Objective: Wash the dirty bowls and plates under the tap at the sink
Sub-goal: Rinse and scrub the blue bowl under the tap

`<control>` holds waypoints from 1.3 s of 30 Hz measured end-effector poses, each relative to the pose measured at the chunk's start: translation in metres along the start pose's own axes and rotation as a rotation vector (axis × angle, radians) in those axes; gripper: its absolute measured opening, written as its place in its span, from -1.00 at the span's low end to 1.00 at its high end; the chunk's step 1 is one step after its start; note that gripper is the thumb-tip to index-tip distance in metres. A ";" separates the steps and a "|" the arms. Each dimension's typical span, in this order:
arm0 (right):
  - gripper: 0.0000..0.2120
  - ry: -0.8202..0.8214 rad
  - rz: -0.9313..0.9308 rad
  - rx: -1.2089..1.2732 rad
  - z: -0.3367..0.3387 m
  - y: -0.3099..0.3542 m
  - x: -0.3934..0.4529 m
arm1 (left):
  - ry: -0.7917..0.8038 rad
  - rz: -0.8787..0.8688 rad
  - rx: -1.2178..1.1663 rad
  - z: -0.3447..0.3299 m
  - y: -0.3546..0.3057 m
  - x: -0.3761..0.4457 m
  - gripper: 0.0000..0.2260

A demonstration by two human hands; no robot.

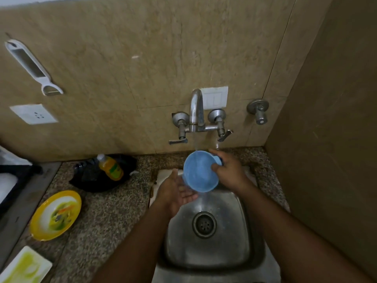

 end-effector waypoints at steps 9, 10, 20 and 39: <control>-0.13 -0.063 0.707 -0.741 0.003 0.051 -0.050 | 0.075 -0.015 -0.252 -0.037 -0.014 0.001 -0.40; -0.13 -0.057 0.695 -0.699 0.002 0.046 -0.051 | 0.057 -0.047 -0.295 -0.038 -0.020 0.000 -0.45; -0.20 -0.072 0.567 -0.465 -0.021 0.027 -0.049 | -0.024 -0.195 -0.191 -0.050 -0.048 -0.012 -0.77; -0.54 -0.151 0.590 -0.778 -0.050 0.078 -0.014 | -0.063 -0.154 -0.133 -0.062 -0.067 0.001 -0.51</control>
Point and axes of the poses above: each hand's wrist, its own x-axis towards the middle knuckle, its own z-axis out of the back of the hand, y = z × x, the point moved 8 cm from there along x, towards the middle knuckle, and after that the axes turned 7 degrees about -x, right-handed, at the moved point
